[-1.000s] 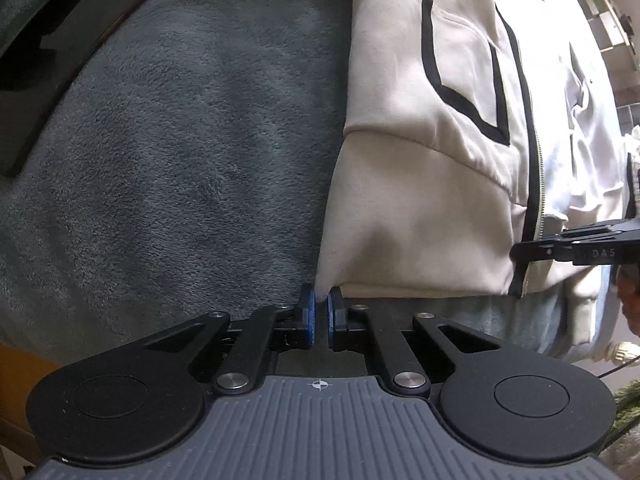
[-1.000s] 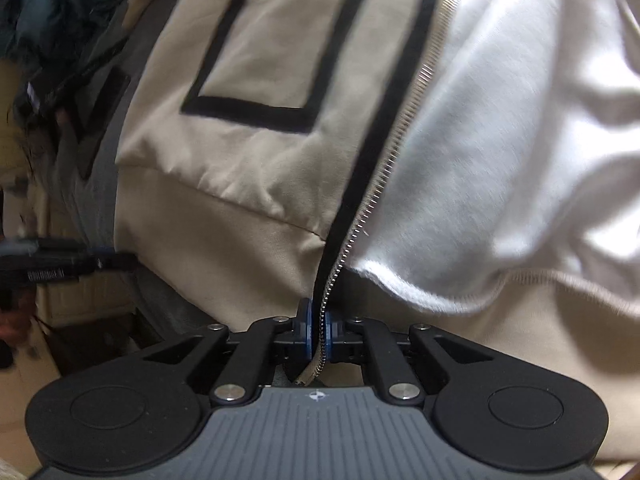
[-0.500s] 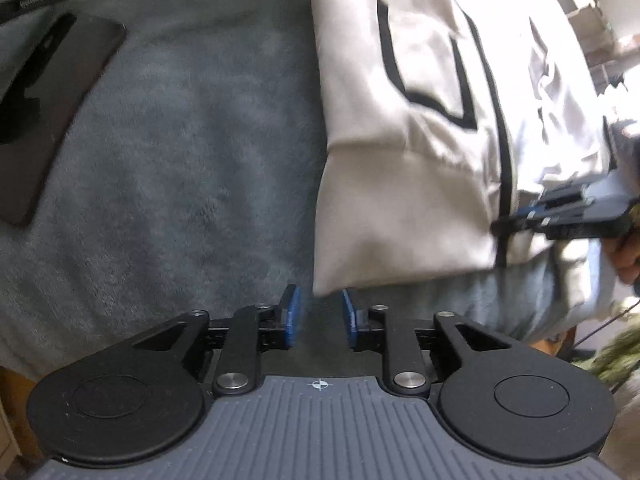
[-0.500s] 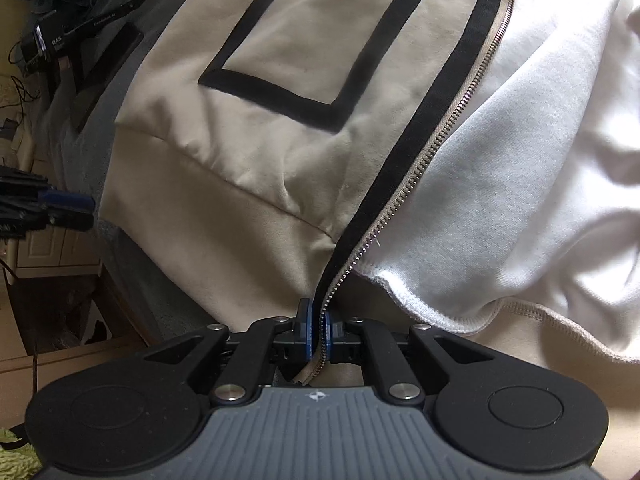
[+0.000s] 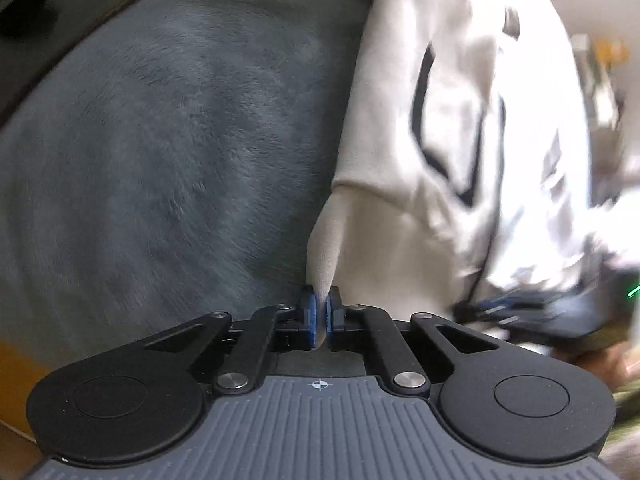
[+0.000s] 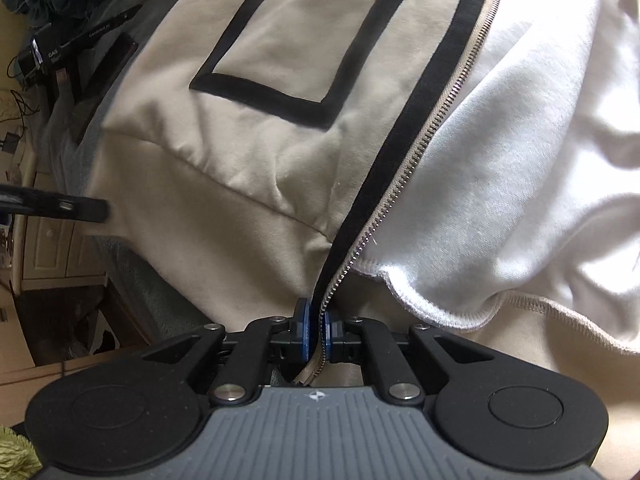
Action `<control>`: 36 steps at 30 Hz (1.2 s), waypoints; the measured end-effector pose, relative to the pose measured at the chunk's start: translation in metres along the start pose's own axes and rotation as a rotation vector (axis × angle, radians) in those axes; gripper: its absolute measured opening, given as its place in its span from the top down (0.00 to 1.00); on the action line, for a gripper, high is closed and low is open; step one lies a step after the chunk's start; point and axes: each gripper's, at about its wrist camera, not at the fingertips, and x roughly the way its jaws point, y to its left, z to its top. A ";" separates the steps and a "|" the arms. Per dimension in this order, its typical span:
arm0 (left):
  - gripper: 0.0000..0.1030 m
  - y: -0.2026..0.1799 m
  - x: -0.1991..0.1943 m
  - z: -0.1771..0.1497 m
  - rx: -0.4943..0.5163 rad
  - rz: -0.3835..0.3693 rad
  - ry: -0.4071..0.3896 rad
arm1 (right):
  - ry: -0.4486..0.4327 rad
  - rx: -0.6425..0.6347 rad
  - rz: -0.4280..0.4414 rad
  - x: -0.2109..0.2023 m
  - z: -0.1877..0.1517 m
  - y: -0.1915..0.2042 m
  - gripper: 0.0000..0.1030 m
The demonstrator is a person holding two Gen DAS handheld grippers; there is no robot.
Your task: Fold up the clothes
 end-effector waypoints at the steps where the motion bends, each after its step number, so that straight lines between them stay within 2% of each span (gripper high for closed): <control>1: 0.98 0.003 -0.009 0.000 -0.019 -0.011 -0.001 | 0.001 0.005 0.004 0.001 0.001 0.000 0.92; 4: 0.98 0.017 -0.026 0.004 -0.020 0.013 0.007 | 0.008 0.032 0.016 0.005 0.004 -0.002 0.87; 9: 0.92 0.034 -0.025 0.023 0.138 0.184 0.052 | 0.020 0.086 0.021 0.003 0.006 -0.009 0.85; 11: 0.90 0.028 -0.023 0.023 0.182 0.202 0.061 | 0.015 0.111 0.029 0.000 0.004 -0.009 0.77; 12: 0.86 0.024 -0.026 0.023 0.198 0.207 0.066 | 0.007 0.125 0.032 -0.005 0.003 -0.011 0.74; 14: 0.76 0.018 -0.038 0.024 0.233 0.229 0.072 | -0.033 0.158 0.034 -0.013 -0.002 -0.009 0.58; 16: 0.75 0.012 -0.056 0.028 0.277 0.257 0.063 | -0.092 0.187 0.022 -0.026 -0.009 -0.006 0.52; 20: 0.75 -0.019 -0.083 0.052 0.368 0.301 -0.046 | -0.258 0.240 0.015 -0.059 -0.014 -0.003 0.52; 22: 0.75 -0.044 -0.080 0.080 0.416 0.278 -0.133 | -0.380 0.276 0.016 -0.075 0.002 -0.010 0.52; 25: 0.75 -0.087 -0.056 0.124 0.479 0.160 -0.250 | -0.562 0.339 0.027 -0.092 0.035 -0.041 0.52; 28: 0.75 -0.142 -0.006 0.167 0.546 0.034 -0.345 | -0.676 0.375 0.023 -0.089 0.082 -0.072 0.56; 30: 0.75 -0.173 0.027 0.192 0.596 -0.010 -0.367 | -0.708 0.378 0.010 -0.078 0.116 -0.089 0.57; 33: 0.75 -0.198 0.062 0.223 0.655 0.003 -0.384 | -0.713 0.361 0.008 -0.071 0.156 -0.118 0.59; 36: 0.75 -0.196 0.072 0.241 0.666 0.089 -0.382 | -0.688 0.338 0.022 -0.060 0.187 -0.135 0.59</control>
